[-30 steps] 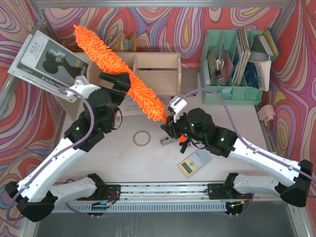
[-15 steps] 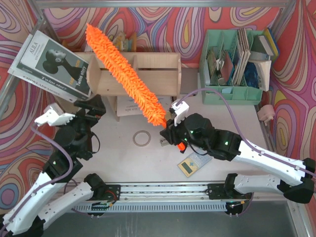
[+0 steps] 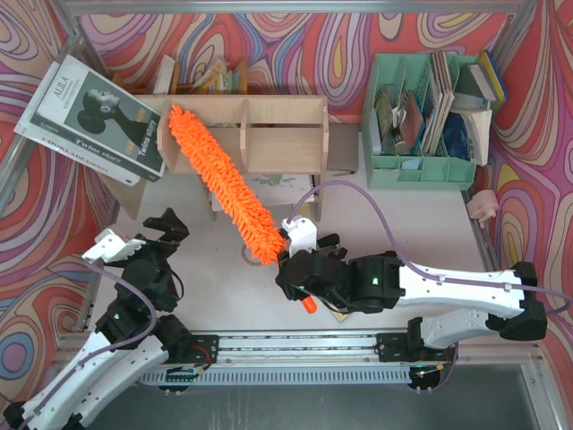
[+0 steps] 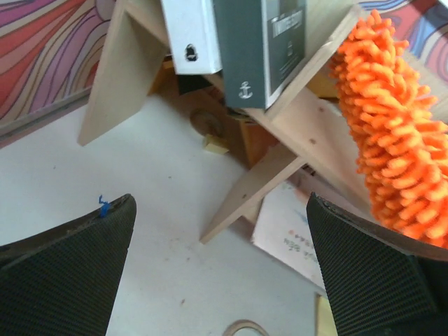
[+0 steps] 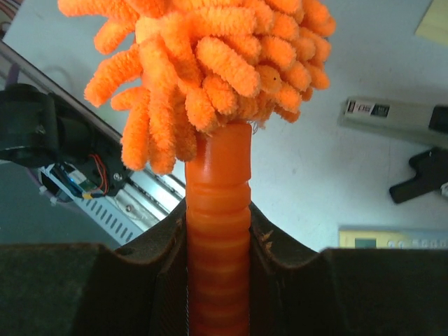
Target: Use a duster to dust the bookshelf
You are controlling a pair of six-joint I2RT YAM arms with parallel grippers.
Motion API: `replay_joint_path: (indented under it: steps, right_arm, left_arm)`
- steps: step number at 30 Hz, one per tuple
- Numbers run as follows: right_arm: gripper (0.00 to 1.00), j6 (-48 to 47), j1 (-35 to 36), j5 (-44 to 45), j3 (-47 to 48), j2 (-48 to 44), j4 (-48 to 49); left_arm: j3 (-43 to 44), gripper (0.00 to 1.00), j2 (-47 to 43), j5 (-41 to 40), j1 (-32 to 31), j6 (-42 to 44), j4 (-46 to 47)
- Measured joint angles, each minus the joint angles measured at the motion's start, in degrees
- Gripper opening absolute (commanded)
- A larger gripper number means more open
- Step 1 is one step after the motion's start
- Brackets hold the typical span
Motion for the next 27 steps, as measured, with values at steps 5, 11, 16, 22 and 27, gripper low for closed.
replay_joint_path:
  steps: [5,11,16,22,27]
  right_arm:
    - [0.00,7.34,3.30,2.14,0.00,0.68,-3.43]
    - [0.00,14.19,6.01,3.89,4.02,6.08,-5.77]
    - [0.00,19.93,8.83,5.97,13.05,14.36,-8.72]
    - [0.00,26.58,10.25,7.52,18.56,18.18,-10.99]
    - [0.00,30.86,11.32,9.14,24.92,23.41,-12.20]
  left_arm:
    - [-6.56,0.98,-2.73,-2.91,0.00,1.33,-0.09]
    - [-11.32,0.98,-2.89,-5.22,0.00,0.92,-0.50]
    - [-16.00,0.98,-1.66,-5.51,0.00,2.27,2.86]
    - [-22.25,0.98,1.11,-1.77,0.00,8.04,8.90]
    - [-23.50,0.98,0.55,0.15,0.00,9.97,10.86]
